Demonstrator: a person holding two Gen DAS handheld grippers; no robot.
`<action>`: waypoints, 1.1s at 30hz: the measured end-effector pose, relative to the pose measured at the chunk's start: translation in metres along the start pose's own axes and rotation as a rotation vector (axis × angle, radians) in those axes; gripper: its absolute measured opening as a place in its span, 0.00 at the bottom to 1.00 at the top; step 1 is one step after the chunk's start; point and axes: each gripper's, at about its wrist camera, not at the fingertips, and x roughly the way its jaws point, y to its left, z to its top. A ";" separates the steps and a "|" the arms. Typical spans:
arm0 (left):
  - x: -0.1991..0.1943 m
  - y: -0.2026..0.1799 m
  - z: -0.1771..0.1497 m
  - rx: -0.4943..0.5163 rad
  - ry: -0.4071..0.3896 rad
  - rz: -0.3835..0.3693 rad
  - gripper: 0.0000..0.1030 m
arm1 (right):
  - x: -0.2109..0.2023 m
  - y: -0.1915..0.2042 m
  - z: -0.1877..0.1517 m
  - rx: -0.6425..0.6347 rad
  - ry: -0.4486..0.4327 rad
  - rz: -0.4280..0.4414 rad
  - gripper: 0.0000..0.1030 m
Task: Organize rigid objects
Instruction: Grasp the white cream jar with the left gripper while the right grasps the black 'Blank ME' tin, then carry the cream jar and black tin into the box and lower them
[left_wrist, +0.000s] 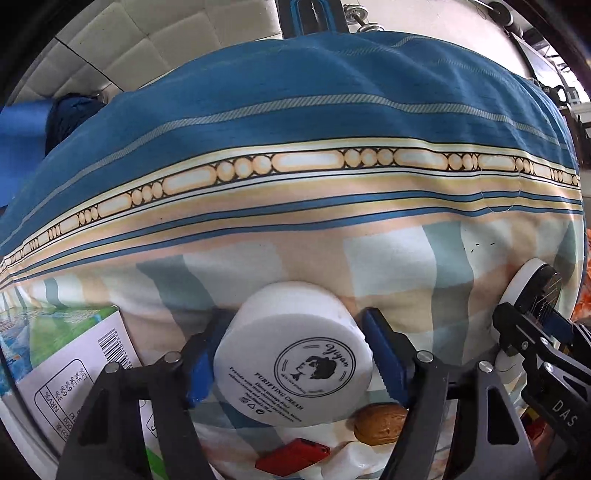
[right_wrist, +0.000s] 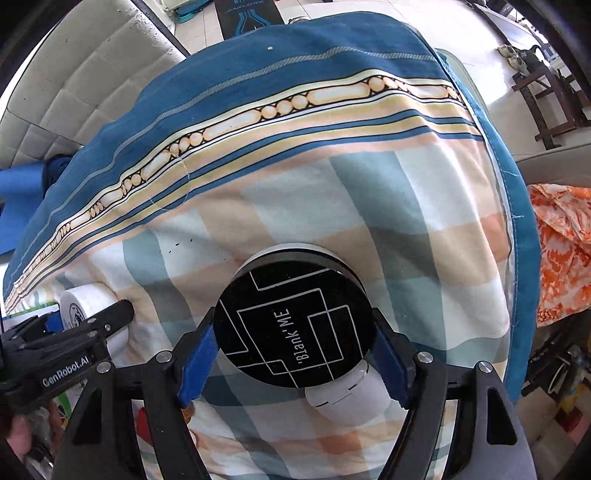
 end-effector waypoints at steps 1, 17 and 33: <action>0.000 0.001 0.000 -0.002 0.000 -0.002 0.69 | 0.001 0.000 0.010 0.002 0.006 0.000 0.77; -0.006 -0.001 -0.006 -0.003 -0.038 0.011 0.64 | 0.025 0.028 0.016 0.003 0.020 -0.095 0.75; -0.078 -0.007 -0.064 0.015 -0.218 -0.066 0.63 | -0.036 0.048 -0.044 -0.052 -0.063 -0.060 0.75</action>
